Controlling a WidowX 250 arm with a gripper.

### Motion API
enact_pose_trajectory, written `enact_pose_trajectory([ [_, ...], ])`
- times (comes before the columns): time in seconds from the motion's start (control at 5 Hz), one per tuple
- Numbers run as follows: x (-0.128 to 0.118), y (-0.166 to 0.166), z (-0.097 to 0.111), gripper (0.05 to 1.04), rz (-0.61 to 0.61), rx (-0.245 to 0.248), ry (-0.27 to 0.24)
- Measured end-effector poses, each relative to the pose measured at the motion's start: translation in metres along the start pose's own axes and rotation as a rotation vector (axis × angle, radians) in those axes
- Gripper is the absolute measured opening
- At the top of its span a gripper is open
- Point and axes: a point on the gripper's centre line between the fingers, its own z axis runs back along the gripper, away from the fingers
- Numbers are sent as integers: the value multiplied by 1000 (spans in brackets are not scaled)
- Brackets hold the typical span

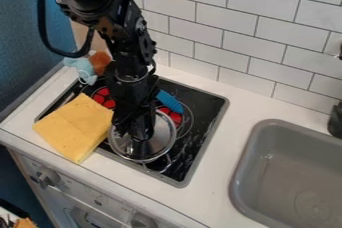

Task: Removed the lid from the silver pot and put it on the top right of the stove

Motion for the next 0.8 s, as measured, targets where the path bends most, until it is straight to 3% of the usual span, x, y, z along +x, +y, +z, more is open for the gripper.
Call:
enact_pose_trajectory([
  [0.4,-10,2,14,282,-24,3,27],
  [0.8,-31,-29,52,282,-5,-81,58],
])
